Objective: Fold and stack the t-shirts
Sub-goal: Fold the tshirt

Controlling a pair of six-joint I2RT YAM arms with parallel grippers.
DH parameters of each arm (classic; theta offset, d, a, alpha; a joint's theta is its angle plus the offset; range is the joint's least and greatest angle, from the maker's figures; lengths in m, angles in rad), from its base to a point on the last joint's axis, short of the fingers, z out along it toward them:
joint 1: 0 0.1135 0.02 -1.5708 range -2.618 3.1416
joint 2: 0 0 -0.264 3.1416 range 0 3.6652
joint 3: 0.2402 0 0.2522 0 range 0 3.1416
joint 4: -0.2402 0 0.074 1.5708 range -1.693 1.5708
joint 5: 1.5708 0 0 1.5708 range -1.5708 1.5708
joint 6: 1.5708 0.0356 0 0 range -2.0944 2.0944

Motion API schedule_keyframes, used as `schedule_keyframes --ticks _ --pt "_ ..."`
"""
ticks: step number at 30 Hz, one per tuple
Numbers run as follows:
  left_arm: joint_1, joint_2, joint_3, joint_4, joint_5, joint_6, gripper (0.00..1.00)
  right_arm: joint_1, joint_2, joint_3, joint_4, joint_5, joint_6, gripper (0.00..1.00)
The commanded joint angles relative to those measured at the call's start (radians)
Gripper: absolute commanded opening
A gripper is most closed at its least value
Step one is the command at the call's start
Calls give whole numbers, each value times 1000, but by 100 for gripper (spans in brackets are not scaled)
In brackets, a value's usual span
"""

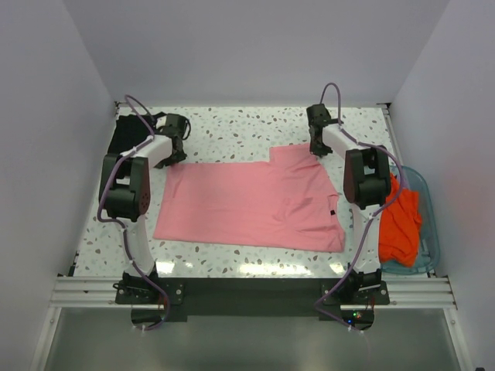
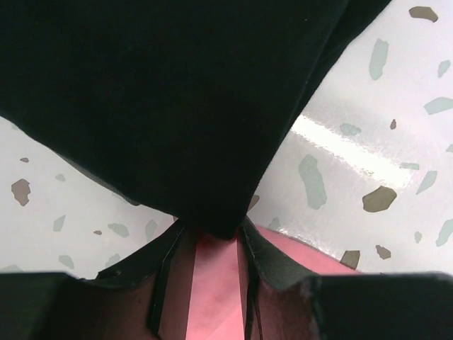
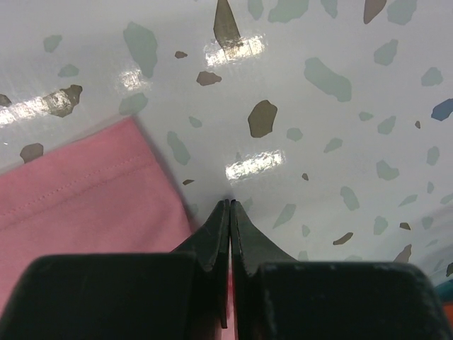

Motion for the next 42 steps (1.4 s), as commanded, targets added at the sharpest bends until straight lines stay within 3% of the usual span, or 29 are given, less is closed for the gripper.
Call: schedule_keyframes --ticks 1,8,15,20,31,37,39,42 --pt "-8 -2 -9 -17 -39 -35 33 -12 -63 -12 -5 4 19 0" --pt "-20 -8 -31 -22 -48 -61 26 -17 -63 -10 -4 -7 25 0" --pt "-20 -33 -26 -23 -45 -61 8 -20 -78 -1 2 -30 30 0" --pt "-19 -39 12 -45 -65 -51 0 -32 -96 16 33 -82 42 0" --pt "-17 -89 26 -31 -55 -32 0 -107 -188 -76 176 -244 134 0" --pt "-10 -90 43 -26 -44 -15 0 -120 -161 -43 188 -345 139 0" --pt "-8 -83 43 -29 -39 -15 0 -115 -123 -18 174 -361 123 6" --pt "-8 -77 33 -20 -28 -15 0 -95 -101 -9 170 -341 104 29"
